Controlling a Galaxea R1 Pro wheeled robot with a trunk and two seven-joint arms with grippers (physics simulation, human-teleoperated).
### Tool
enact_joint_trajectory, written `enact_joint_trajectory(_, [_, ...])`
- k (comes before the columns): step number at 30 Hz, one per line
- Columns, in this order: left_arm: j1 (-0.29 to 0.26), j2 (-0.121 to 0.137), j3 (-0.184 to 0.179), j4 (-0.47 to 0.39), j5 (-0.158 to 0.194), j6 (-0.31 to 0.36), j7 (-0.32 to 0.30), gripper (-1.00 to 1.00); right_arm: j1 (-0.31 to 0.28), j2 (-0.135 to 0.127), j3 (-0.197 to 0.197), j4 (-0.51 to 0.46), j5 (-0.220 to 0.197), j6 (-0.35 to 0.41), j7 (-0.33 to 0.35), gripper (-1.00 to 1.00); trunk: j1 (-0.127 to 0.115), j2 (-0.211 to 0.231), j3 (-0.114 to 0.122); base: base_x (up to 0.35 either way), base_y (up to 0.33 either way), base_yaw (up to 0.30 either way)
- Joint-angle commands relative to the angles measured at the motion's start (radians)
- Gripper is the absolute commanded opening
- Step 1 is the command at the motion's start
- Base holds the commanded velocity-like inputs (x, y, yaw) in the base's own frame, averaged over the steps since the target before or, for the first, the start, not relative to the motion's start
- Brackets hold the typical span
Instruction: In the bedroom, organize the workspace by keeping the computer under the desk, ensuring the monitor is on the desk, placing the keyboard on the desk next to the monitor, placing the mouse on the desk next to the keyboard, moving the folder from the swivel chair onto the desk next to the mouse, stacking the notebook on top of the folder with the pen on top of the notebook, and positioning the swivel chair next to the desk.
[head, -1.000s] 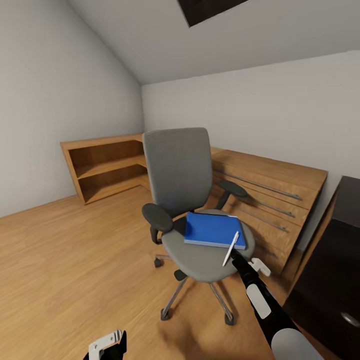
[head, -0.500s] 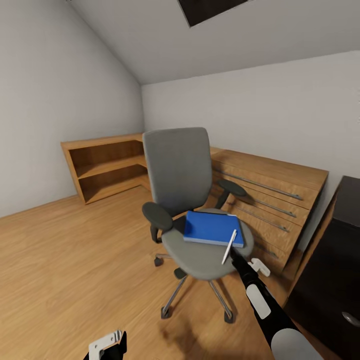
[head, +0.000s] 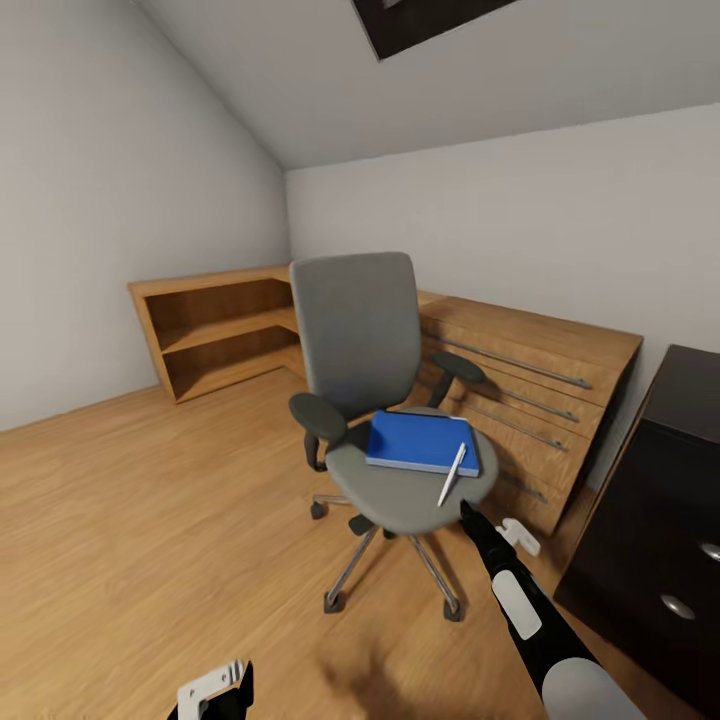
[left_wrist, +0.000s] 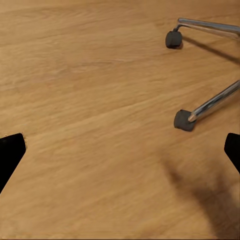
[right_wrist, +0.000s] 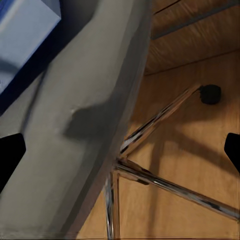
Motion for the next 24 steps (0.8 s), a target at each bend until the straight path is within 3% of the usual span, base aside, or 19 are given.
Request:
enact_joint_trajectory(1, [0.000,0.001,-0.002,-0.001,0.010,-0.003,0.005,1.00,-0.001,0.001,-0.003,0.001,-0.010,-0.002,0.007,1.00,0.000,0.000,-0.001,-0.235,0.000,0.000])
enact_joint_trajectory(13, [0.000,0.001,-0.002,-0.001,0.010,-0.003,0.004,1.00,-0.001,0.001,-0.005,0.001,-0.010,-0.002,0.006,1.00,0.000,0.000,-0.001,-0.284,0.000,0.000])
enact_joint_trajectory(24, [0.000,0.001,-0.002,0.002,0.011,-0.004,0.004,1.00,0.013,0.008,-0.005,0.001,-0.010,-0.003,0.004,1.00,0.000,0.000,-0.001,-0.048,0.000,0.000])
